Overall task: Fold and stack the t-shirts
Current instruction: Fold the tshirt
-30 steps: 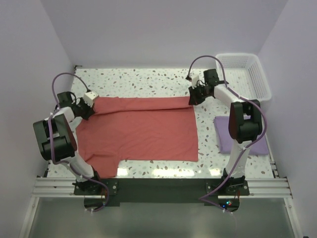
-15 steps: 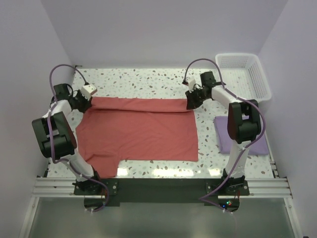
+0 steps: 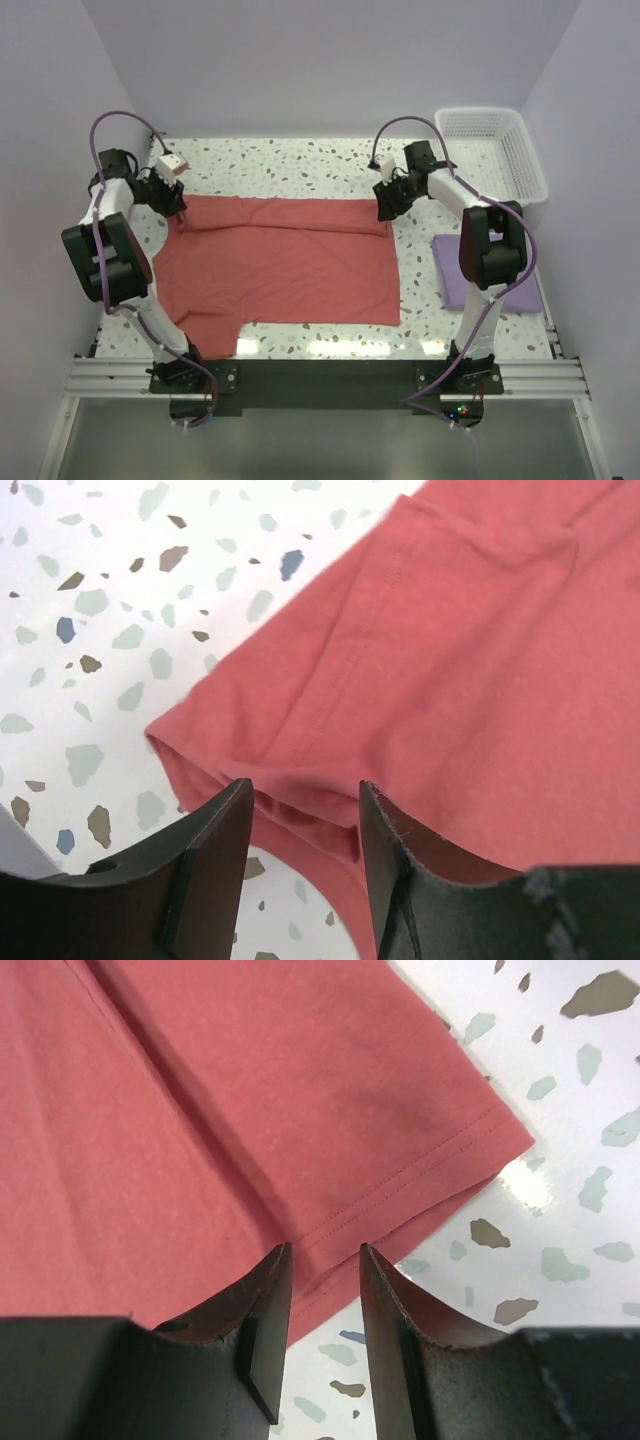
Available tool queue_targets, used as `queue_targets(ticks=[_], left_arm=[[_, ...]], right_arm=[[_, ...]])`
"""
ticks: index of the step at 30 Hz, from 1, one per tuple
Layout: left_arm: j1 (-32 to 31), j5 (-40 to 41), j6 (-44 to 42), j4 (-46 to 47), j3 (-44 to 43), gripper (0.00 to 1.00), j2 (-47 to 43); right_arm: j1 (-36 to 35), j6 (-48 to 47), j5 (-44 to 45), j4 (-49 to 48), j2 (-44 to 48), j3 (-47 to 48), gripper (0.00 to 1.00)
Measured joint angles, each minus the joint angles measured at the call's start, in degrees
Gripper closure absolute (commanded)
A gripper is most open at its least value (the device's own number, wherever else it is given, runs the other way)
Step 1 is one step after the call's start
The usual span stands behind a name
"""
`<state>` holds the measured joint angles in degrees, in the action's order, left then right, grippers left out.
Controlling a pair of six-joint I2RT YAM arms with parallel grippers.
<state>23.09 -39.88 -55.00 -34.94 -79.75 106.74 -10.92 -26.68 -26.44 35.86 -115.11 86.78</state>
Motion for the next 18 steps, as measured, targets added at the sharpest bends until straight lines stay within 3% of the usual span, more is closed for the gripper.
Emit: queue_targets(ticks=[7, 12, 18], left_arm=[[-1.8, 2.1, 8.6, 0.3, -8.2, 0.41, 8.6], [-3.4, 5.1, 11.2, -0.5, -8.6, 0.41, 11.3], [-4.3, 9.0, 12.7, -0.5, -8.7, 0.43, 12.2]], right_arm=[[-0.7, -0.6, -0.1, 2.0, 0.0, 3.6, 0.62], [-3.2, -3.1, 0.1, 4.3, -0.2, 3.9, 0.54], [-5.7, -8.2, 1.2, 7.3, -2.1, 3.9, 0.54]])
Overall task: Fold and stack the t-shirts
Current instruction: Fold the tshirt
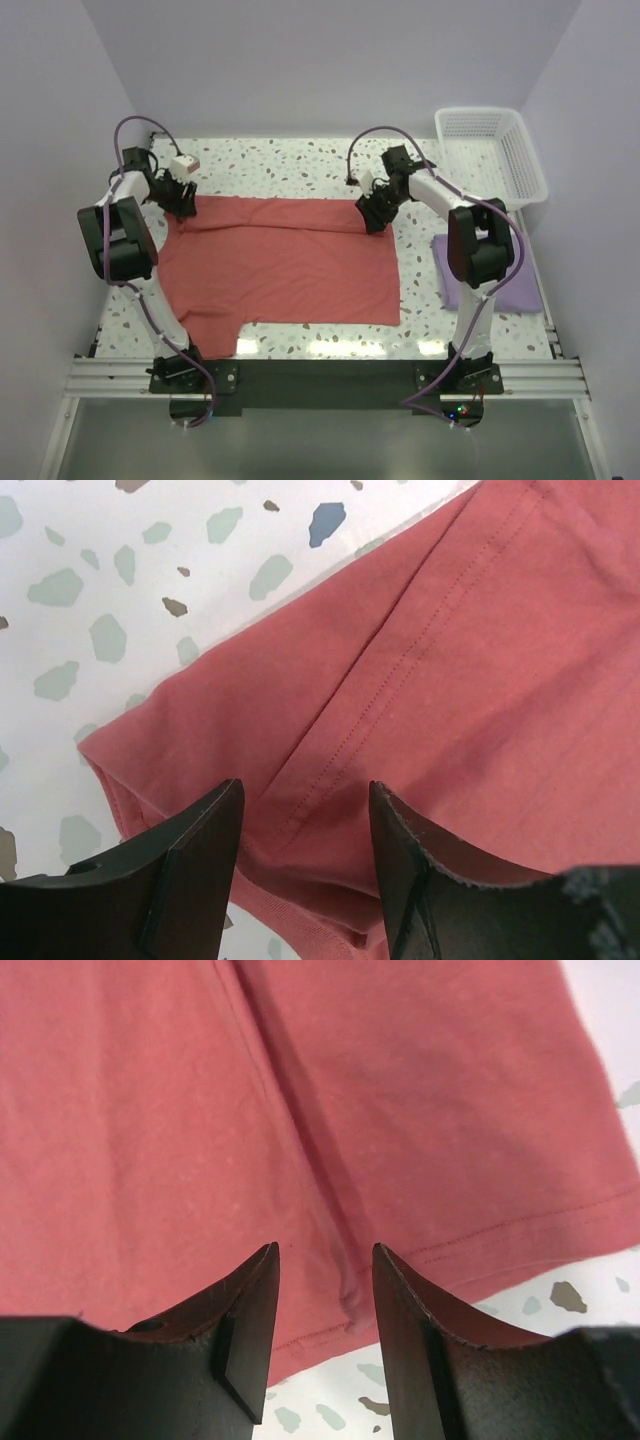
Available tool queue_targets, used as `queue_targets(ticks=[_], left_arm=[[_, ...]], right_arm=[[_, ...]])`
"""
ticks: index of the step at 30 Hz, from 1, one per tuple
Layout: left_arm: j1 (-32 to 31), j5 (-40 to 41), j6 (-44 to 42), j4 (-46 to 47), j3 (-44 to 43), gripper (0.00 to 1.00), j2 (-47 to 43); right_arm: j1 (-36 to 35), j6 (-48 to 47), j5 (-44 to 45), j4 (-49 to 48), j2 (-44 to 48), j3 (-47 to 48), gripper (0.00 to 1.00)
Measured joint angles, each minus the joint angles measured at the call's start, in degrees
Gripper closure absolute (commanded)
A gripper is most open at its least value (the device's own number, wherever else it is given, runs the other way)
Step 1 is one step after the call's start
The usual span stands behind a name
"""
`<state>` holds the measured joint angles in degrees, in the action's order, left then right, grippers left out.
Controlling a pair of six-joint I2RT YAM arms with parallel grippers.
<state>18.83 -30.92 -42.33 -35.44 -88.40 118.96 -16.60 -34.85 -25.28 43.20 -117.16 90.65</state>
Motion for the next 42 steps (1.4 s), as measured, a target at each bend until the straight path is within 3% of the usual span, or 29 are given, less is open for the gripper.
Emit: queue_targets(ticks=[7, 13, 14, 18, 19, 21, 24, 42], left_arm=[[-0.1, 3.7, 1.6, -0.2, -0.5, 0.48, 0.4], [-0.1, 3.7, 2.8, -1.8, -2.3, 0.67, 0.4], [-0.1, 3.3, 2.8, -2.2, -2.6, 0.74, 0.4], [-0.1, 2.4, 3.1, -4.9, -3.6, 0.85, 0.4], [-0.1, 2.3, 3.3, -5.7, -3.9, 0.85, 0.4], [0.0, 2.3, 3.3, -6.6, -4.5, 0.68, 0.4], [0.0, 2.7, 4.7, -7.1, -4.9, 0.53, 0.4], [0.4, 11.1, 10.3, -6.1, -3.9, 0.47, -0.5]], right_arm=[[-0.5, -5.0, 2.3, 2.9, -1.8, 0.0, 0.62], [-0.9, -7.8, 3.8, 3.1, -1.8, 0.0, 0.74], [-1.0, -8.1, 3.9, 3.2, -1.8, 0.0, 0.8], [-1.0, -9.2, 4.8, 3.2, -1.8, 0.0, 0.92], [-1.0, -9.4, 4.9, 3.2, -1.8, 0.0, 0.94], [-1.0, -9.8, 5.0, 3.1, -1.8, 0.0, 1.0], [-1.0, -10.2, 5.2, 3.1, -1.8, 0.0, 1.0], [-1.0, -12.9, 5.3, 3.1, -1.8, 0.0, 1.0]])
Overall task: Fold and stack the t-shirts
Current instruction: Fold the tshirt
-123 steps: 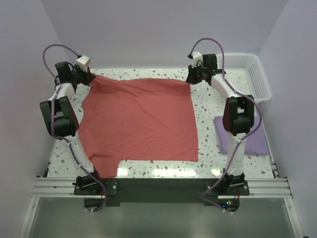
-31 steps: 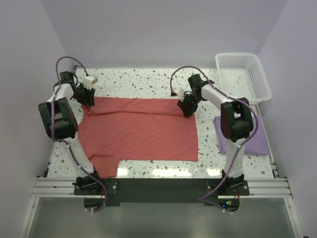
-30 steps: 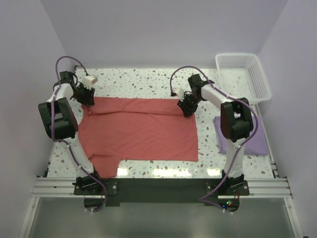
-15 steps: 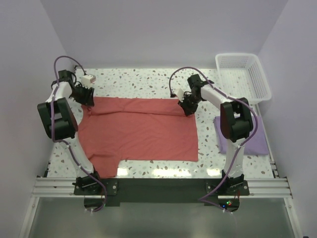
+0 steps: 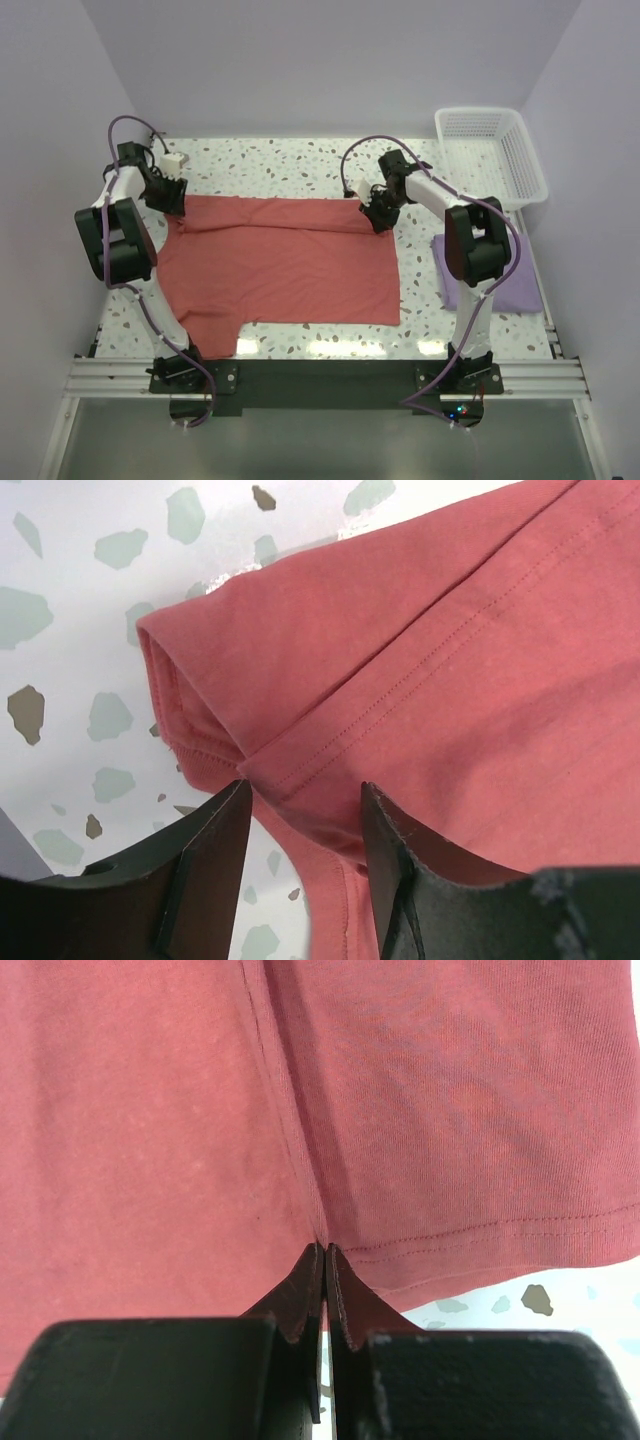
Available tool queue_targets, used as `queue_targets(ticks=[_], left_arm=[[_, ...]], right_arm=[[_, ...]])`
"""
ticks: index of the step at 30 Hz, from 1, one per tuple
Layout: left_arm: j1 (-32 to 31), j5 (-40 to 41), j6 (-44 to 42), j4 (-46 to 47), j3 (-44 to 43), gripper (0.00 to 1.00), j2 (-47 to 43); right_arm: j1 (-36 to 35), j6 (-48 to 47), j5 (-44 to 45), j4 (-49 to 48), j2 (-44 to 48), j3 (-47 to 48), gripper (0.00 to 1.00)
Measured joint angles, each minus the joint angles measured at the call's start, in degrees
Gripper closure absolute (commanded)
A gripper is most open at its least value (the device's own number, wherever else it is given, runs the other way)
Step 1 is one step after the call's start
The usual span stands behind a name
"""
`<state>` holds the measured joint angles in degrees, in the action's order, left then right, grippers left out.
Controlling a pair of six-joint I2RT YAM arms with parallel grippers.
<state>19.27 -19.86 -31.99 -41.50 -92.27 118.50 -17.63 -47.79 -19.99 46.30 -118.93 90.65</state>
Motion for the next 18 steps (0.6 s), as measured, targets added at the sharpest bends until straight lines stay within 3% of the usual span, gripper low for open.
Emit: queue_targets(ticks=[4, 8, 14, 18], left_arm=[[0.0, 1.7, 1.3, 0.3, 0.8, 0.47, -0.2], [0.0, 1.9, 2.3, 0.2, 0.8, 0.56, -0.2], [0.0, 1.5, 3.2, 0.2, 0.8, 0.79, -0.2], [0.0, 1.0, 3.8, 0.2, 0.8, 1.0, -0.4]], right_arm=[[0.0, -0.4, 0.0, 0.0, 0.0, 0.0, 1.0], [0.0, -1.0, 0.0, 0.0, 0.0, 0.0, 1.0], [0.0, -1.4, 0.0, 0.0, 0.0, 0.0, 1.0], [0.0, -1.8, 0.1, -0.1, 0.0, 0.0, 1.0]])
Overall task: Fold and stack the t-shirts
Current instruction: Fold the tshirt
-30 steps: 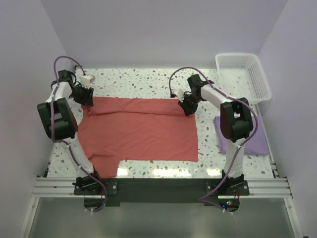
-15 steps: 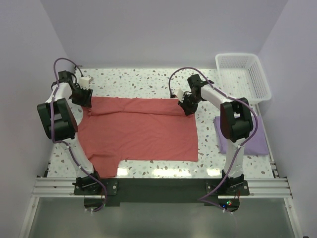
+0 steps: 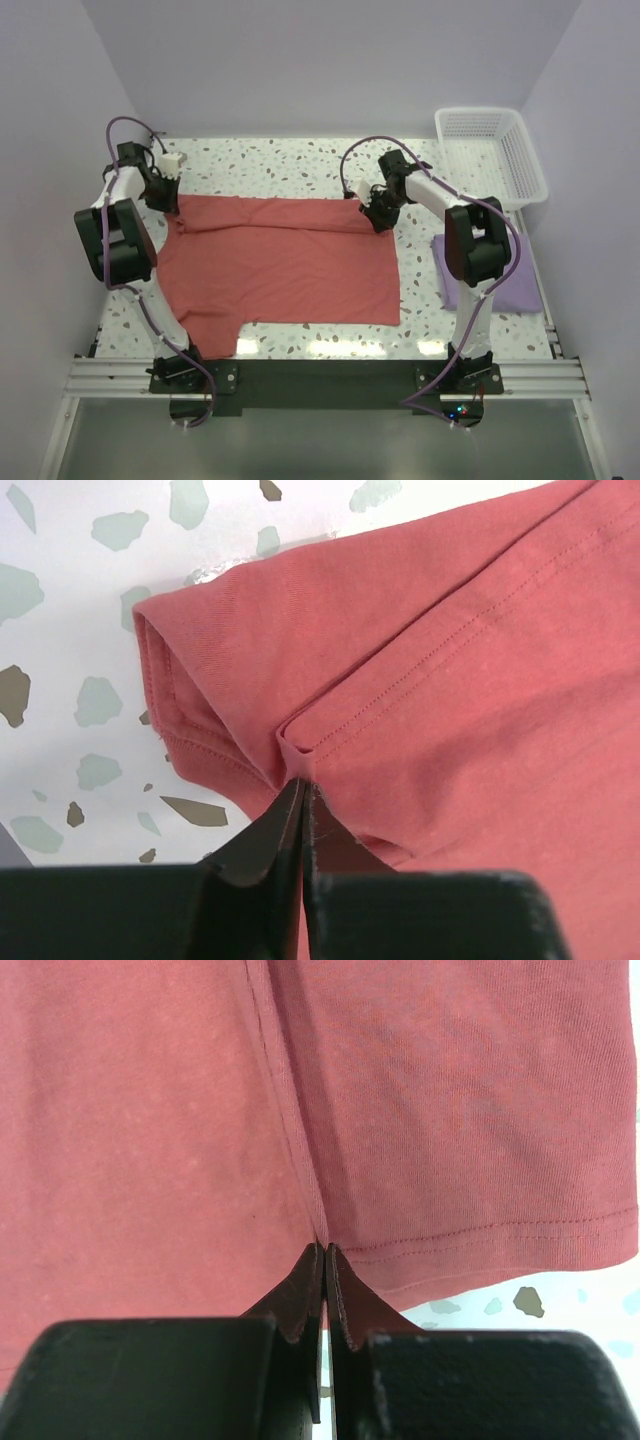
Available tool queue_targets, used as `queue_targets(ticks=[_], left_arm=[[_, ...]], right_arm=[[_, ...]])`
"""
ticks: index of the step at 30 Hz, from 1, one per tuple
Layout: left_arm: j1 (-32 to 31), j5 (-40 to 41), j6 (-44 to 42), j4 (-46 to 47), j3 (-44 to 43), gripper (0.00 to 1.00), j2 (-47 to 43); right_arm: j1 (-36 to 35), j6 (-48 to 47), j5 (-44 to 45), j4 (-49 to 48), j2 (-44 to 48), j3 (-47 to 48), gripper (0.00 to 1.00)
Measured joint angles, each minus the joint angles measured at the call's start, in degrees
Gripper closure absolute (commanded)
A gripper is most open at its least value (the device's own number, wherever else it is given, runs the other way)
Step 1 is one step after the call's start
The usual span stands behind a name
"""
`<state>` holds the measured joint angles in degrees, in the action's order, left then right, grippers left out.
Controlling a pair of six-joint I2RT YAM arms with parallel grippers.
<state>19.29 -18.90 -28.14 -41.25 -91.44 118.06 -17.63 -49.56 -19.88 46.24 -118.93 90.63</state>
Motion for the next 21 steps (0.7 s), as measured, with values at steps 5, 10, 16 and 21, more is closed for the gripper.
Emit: queue_targets(ticks=[5, 10, 16, 21], left_arm=[[0.0, -0.5, -0.1, 0.1, 0.3, 1.0, -1.6], [0.1, -0.9, -0.2, 0.7, 2.1, 1.0, -5.1], [0.2, -1.0, -0.2, 2.4, 2.7, 1.0, -6.0], [0.2, -0.4, 0.3, 2.6, 2.9, 0.57, -6.0]], right_arm=[[0.0, -0.5, 0.9, 0.0, 0.0, 0.1, 1.0], [0.1, -0.8, 1.0, 0.1, 0.0, 1.1, 1.0], [0.2, -1.1, 1.0, 0.1, 0.0, 1.8, 1.0], [0.2, -1.5, 1.0, 0.4, 0.0, 1.9, 1.0]])
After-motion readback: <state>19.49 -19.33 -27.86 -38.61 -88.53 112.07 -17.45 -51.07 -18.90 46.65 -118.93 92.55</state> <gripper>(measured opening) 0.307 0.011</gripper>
